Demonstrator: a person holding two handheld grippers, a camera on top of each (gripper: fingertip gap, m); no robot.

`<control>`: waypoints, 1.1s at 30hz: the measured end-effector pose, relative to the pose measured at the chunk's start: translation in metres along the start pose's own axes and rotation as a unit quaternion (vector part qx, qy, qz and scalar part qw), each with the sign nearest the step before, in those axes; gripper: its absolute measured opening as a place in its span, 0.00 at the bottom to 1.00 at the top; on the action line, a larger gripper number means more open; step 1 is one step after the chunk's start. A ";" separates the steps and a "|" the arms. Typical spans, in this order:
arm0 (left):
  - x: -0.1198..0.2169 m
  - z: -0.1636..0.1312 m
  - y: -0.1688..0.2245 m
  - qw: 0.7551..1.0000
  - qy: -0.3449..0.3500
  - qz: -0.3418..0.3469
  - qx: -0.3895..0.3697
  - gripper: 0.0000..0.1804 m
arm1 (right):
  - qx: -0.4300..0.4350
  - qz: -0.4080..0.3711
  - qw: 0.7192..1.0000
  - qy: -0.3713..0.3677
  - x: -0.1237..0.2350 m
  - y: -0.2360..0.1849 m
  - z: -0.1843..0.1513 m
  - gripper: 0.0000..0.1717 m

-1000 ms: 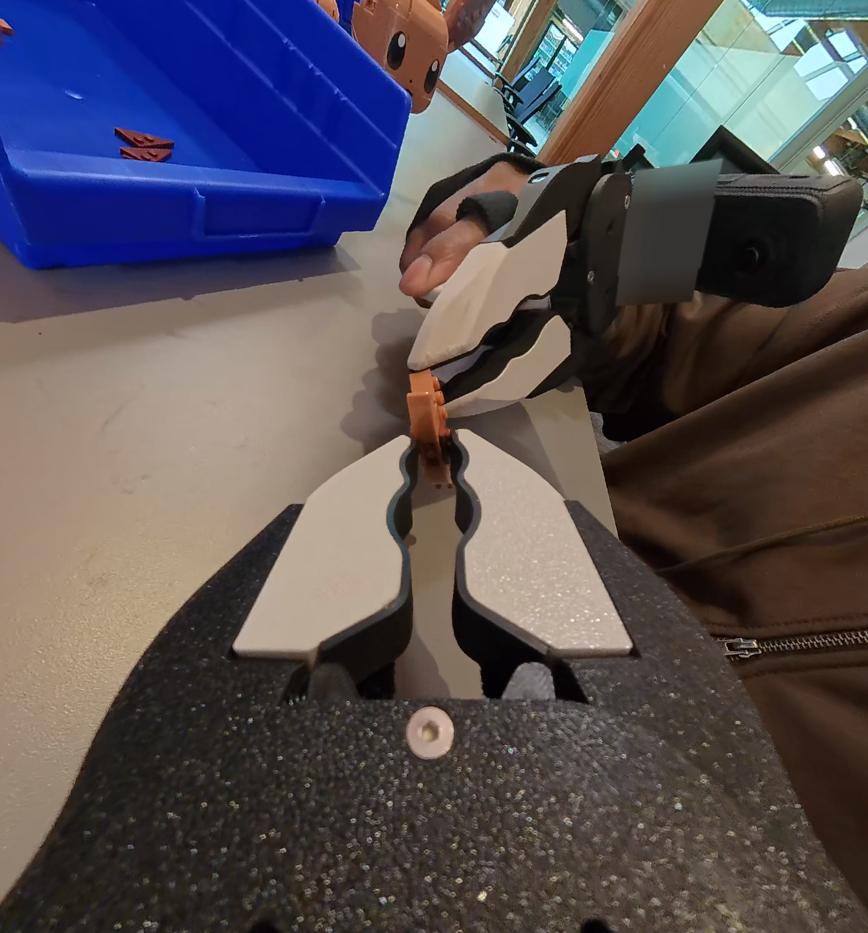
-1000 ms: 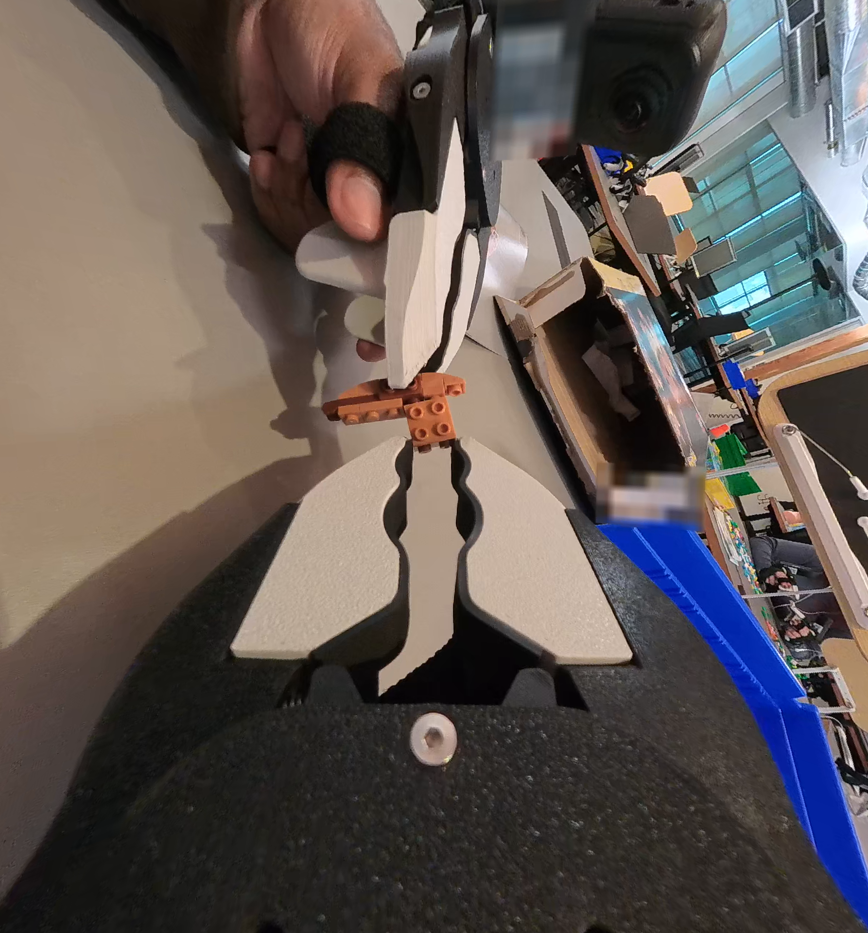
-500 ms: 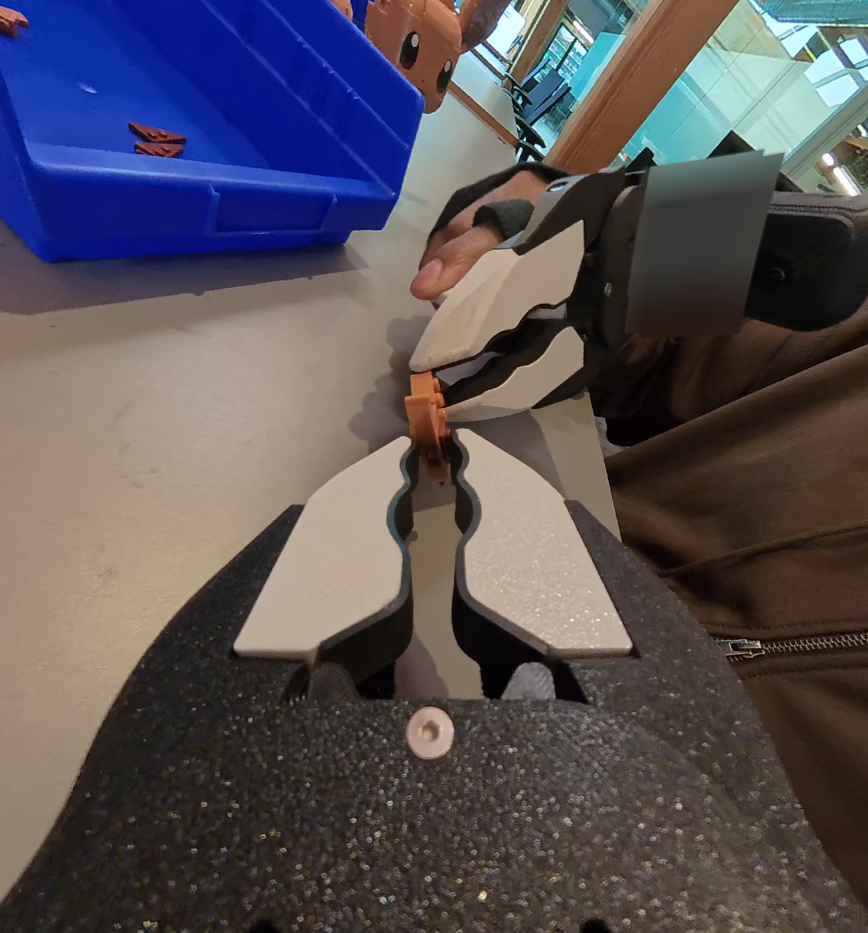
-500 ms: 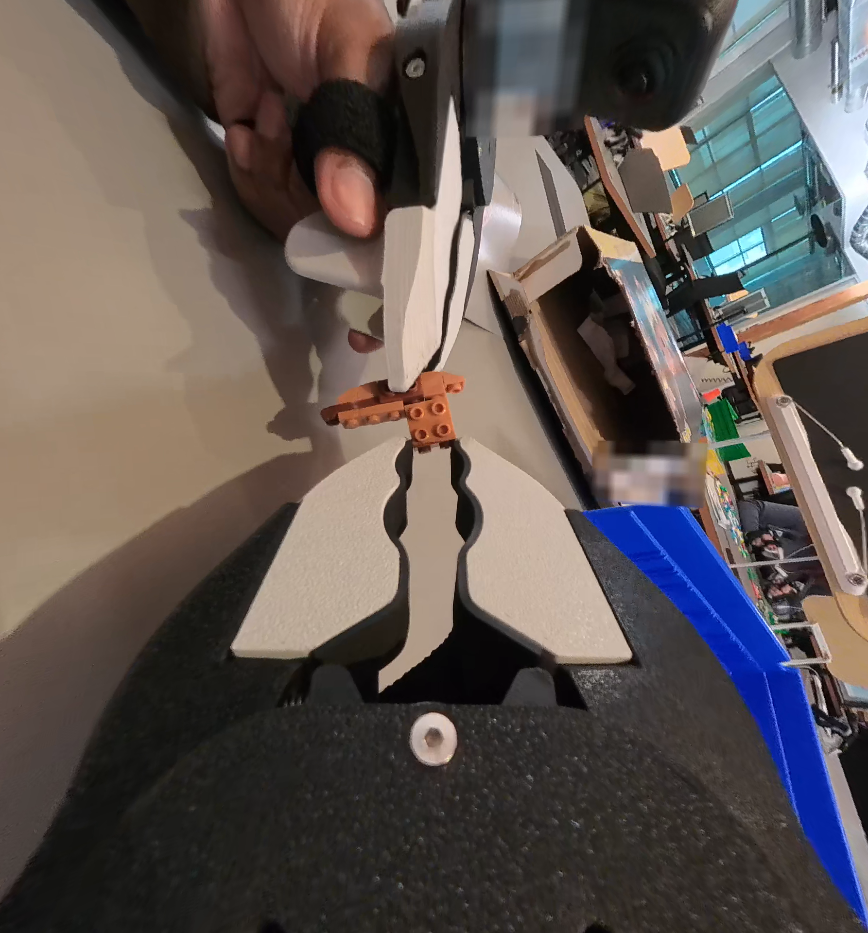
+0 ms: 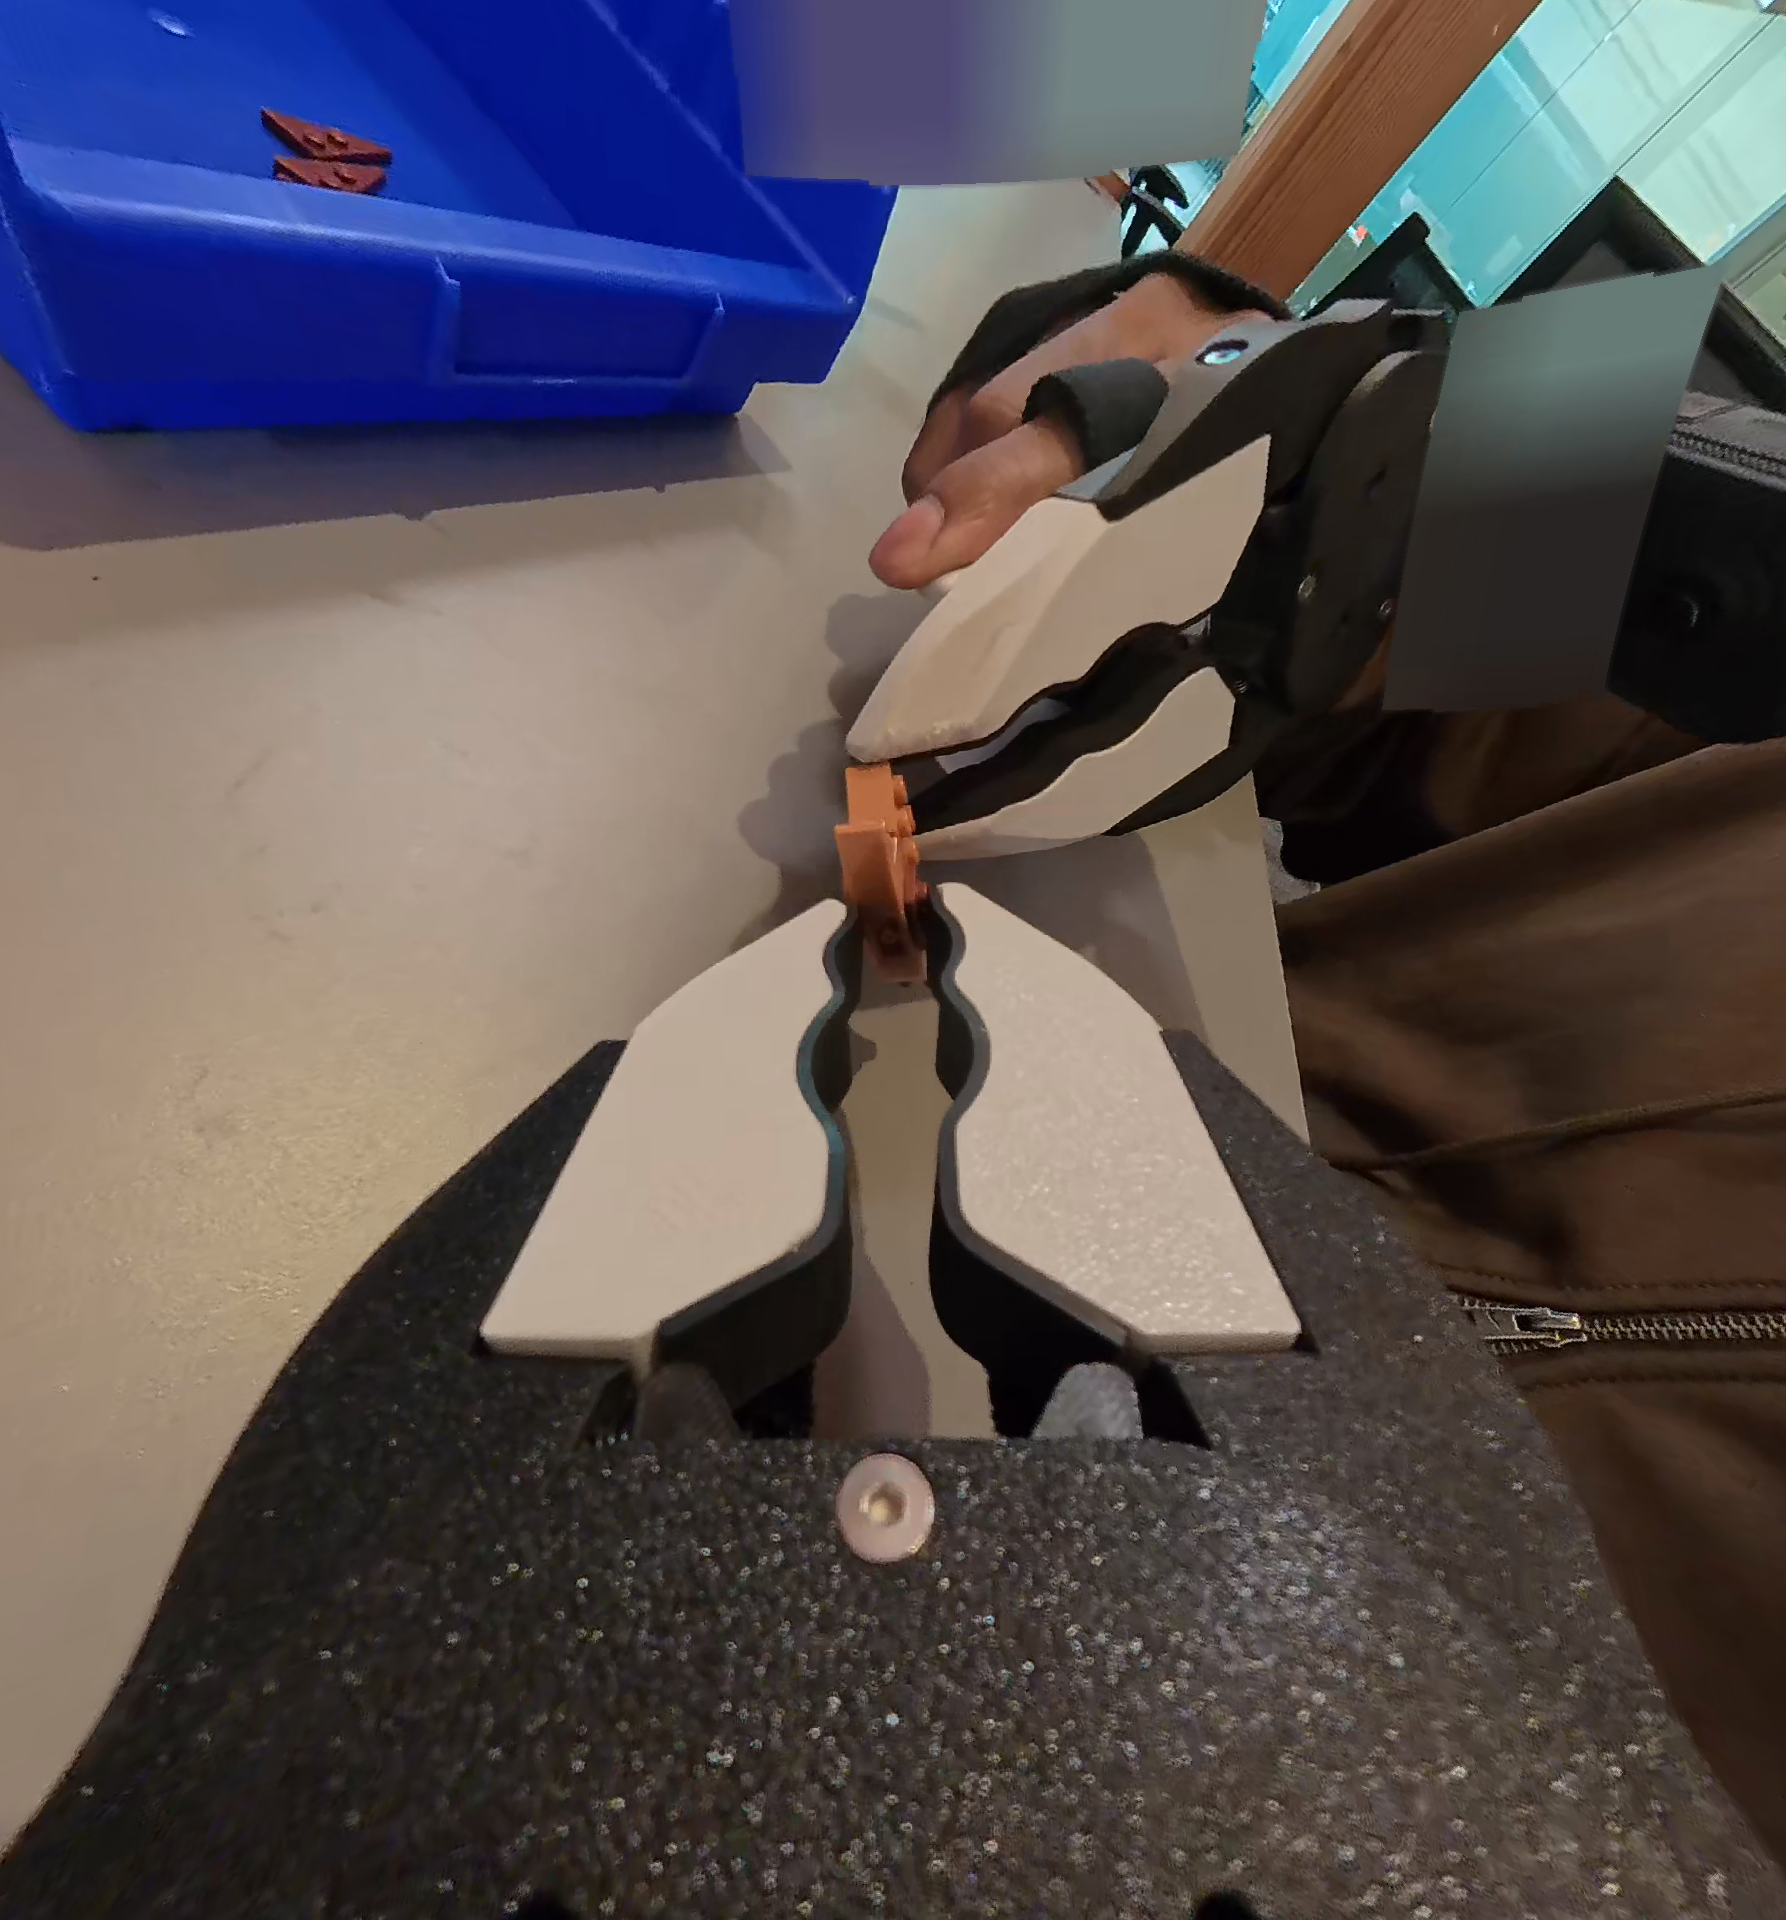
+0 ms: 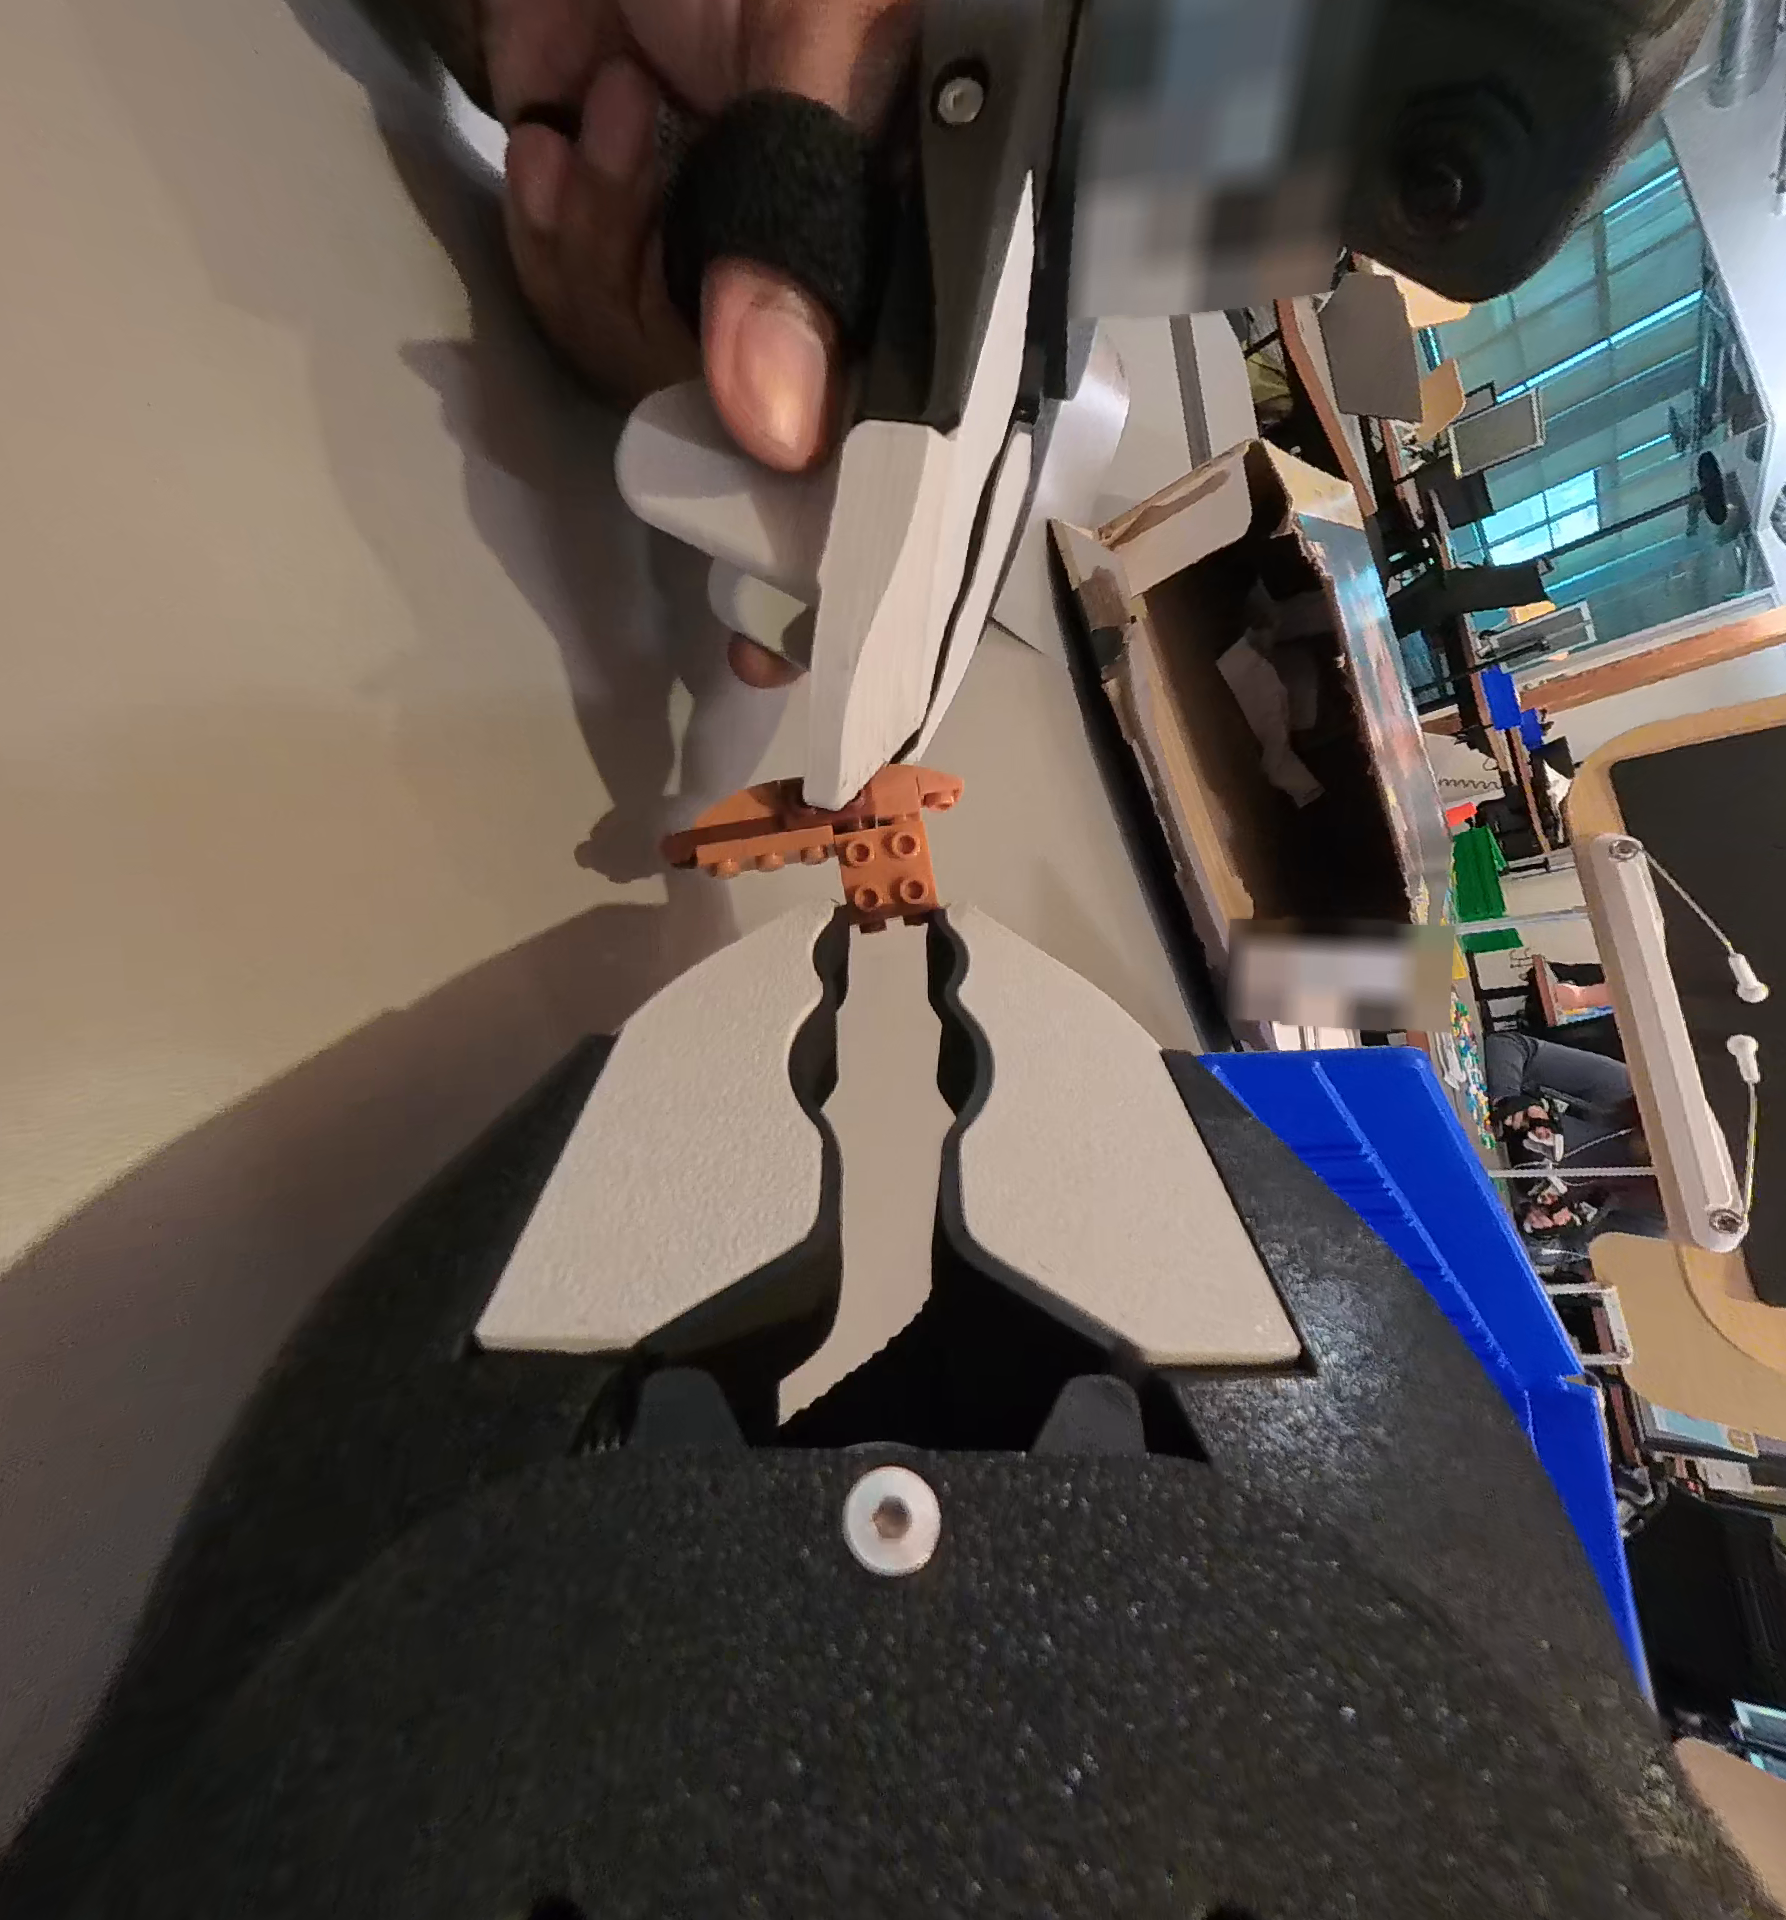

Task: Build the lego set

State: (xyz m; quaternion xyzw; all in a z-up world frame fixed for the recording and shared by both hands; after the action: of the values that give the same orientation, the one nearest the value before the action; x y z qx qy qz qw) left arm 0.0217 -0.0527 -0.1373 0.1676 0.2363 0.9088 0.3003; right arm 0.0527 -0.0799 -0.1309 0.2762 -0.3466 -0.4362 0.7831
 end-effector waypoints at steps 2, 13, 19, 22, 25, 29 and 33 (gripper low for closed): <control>-0.001 -0.001 0.000 1.000 -0.005 0.000 -0.003 0.06 | 0.006 0.004 1.000 -0.002 0.000 -0.001 0.000 0.08; -0.003 -0.005 -0.002 1.000 -0.018 0.016 -0.013 0.06 | -0.016 0.015 1.000 -0.016 -0.001 -0.004 -0.004 0.08; -0.002 -0.004 -0.002 1.000 -0.016 0.014 -0.010 0.06 | 0.004 0.008 1.000 -0.014 -0.001 -0.003 -0.003 0.08; -0.002 -0.005 -0.002 1.000 -0.019 0.014 -0.013 0.06 | 0.013 0.008 1.000 -0.015 -0.002 -0.003 -0.002 0.08; -0.001 -0.005 -0.001 1.000 -0.019 0.011 -0.011 0.06 | 0.009 0.009 1.000 -0.012 -0.001 -0.003 -0.002 0.08; -0.002 -0.007 -0.001 1.000 -0.024 0.008 -0.011 0.06 | 0.022 0.014 1.000 -0.011 -0.001 -0.004 -0.001 0.08; -0.002 -0.008 0.000 1.000 -0.028 0.004 -0.013 0.06 | 0.021 0.017 1.000 -0.008 -0.001 -0.004 0.000 0.08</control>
State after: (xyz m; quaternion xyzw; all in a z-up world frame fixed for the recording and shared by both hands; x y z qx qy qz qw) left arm 0.0196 -0.0566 -0.1438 0.1906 0.2152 0.9079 0.3052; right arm 0.0505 -0.0814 -0.1345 0.2835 -0.3666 -0.4176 0.7815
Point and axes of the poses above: each gripper's, where its closed fingertips meet, x back along the fingers, z out of its top, y = z × x across the jaws, the point moved 2 cm from there along x, back along the fingers, and after that the axes turned 14 degrees about y, right-handed, at the moved point
